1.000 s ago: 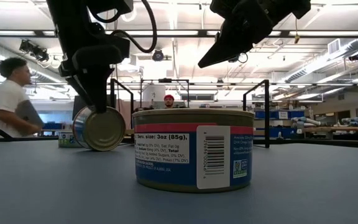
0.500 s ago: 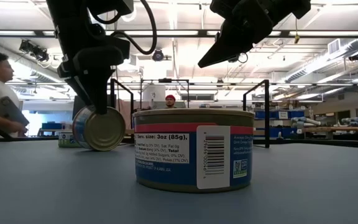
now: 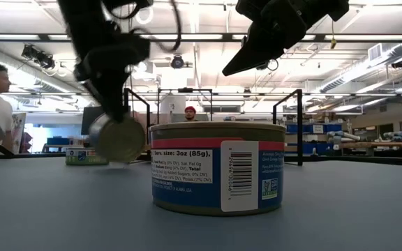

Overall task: Stack canned seafood by type on shelf
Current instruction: Stack the left blue tuna can on the shelf

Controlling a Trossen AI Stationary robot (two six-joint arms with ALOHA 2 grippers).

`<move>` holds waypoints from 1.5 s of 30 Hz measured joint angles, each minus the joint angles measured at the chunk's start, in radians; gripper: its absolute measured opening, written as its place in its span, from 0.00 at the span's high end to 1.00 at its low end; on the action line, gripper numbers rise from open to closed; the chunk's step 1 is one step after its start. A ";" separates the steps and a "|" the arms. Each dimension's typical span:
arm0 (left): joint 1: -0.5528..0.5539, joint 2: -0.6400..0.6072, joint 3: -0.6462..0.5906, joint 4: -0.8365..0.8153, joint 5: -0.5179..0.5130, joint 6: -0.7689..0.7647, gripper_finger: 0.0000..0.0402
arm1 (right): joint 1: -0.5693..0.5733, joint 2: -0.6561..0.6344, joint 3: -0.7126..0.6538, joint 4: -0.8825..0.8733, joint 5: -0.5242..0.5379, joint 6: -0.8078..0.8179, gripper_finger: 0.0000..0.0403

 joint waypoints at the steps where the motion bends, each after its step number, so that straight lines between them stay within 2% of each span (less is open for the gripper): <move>1: 0.000 0.000 0.017 0.001 -0.011 0.017 0.50 | 0.000 0.000 0.000 0.000 0.000 0.000 0.78; 9: 0.035 0.000 0.189 -0.057 -0.162 0.267 0.50 | 0.004 0.000 0.000 -0.002 0.000 0.000 0.78; 15: 0.120 0.000 0.281 -0.063 -0.278 0.548 0.50 | 0.004 -0.001 0.000 -0.060 0.005 0.006 0.78; 19: 0.188 0.000 0.320 -0.050 -0.374 0.761 0.50 | 0.004 -0.001 0.000 -0.073 0.054 0.010 0.78; 23: 0.264 -0.002 0.323 0.012 -0.398 0.986 0.50 | 0.004 -0.001 -0.003 -0.051 0.105 0.031 0.79; 27: 0.353 0.008 0.321 0.130 -0.448 1.174 0.50 | 0.002 -0.001 -0.049 0.019 0.108 0.053 0.79; 30: 0.424 0.030 0.319 0.211 -0.449 1.278 0.50 | 0.002 -0.001 -0.084 0.073 0.108 0.070 0.79; 36: 0.549 0.125 0.319 0.305 -0.419 1.426 0.50 | 0.007 -0.001 -0.123 0.100 0.152 0.089 0.79; 45: 0.660 0.282 0.318 0.331 -0.447 1.479 0.50 | 0.011 -0.001 -0.129 0.091 0.168 0.089 0.78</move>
